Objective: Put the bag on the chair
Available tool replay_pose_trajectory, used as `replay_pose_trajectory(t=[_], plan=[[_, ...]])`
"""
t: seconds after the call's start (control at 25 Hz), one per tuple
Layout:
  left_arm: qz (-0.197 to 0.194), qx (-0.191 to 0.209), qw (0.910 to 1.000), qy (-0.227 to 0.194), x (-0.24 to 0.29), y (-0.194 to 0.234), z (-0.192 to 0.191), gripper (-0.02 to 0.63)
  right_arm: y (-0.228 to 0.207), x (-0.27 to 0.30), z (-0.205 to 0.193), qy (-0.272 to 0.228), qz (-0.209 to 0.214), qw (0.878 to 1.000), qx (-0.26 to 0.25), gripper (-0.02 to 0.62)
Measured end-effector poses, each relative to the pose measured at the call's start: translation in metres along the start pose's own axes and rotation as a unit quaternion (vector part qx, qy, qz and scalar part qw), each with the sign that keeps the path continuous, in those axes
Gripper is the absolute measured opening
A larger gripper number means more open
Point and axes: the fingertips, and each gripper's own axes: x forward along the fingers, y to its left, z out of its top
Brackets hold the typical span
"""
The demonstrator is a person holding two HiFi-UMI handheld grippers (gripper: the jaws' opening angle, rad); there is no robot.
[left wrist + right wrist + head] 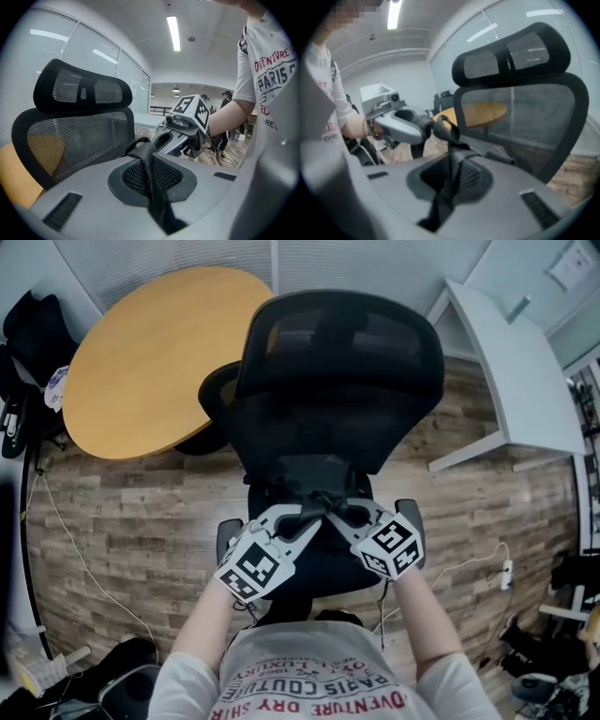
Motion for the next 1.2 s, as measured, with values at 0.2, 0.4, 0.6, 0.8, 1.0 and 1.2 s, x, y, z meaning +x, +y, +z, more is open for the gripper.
replay_pose_trajectory(t=[0.2, 0.4, 0.6, 0.8, 1.0, 1.2], plan=[[-0.002, -0.020, 0.9998, -0.001, 0.014, 0.007, -0.010, 0.045, -0.023, 0.007, -0.003, 0.004, -0.022, 1.000, 0.016, 0.044], [-0.012, -0.040, 0.9991, -0.008, 0.028, 0.007, -0.022, 0.044, -0.037, 0.009, -0.012, 0.006, -0.030, 0.997, 0.071, 0.044], [-0.010, -0.063, 0.9979, 0.004, 0.036, 0.011, -0.043, 0.046, -0.046, 0.016, -0.030, 0.025, -0.050, 0.994, 0.096, 0.044], [0.006, -0.085, 0.9949, 0.054, 0.049, 0.011, -0.083, 0.046, -0.059, 0.023, -0.043, 0.027, -0.070, 0.989, 0.130, 0.044], [0.022, -0.146, 0.9864, 0.072, 0.059, 0.019, -0.119, 0.046, -0.060, 0.032, -0.055, 0.027, -0.067, 0.988, 0.138, 0.044], [0.040, -0.184, 0.9797, 0.070, 0.072, 0.031, -0.141, 0.046, -0.064, 0.038, -0.066, 0.036, -0.076, 0.987, 0.138, 0.044]])
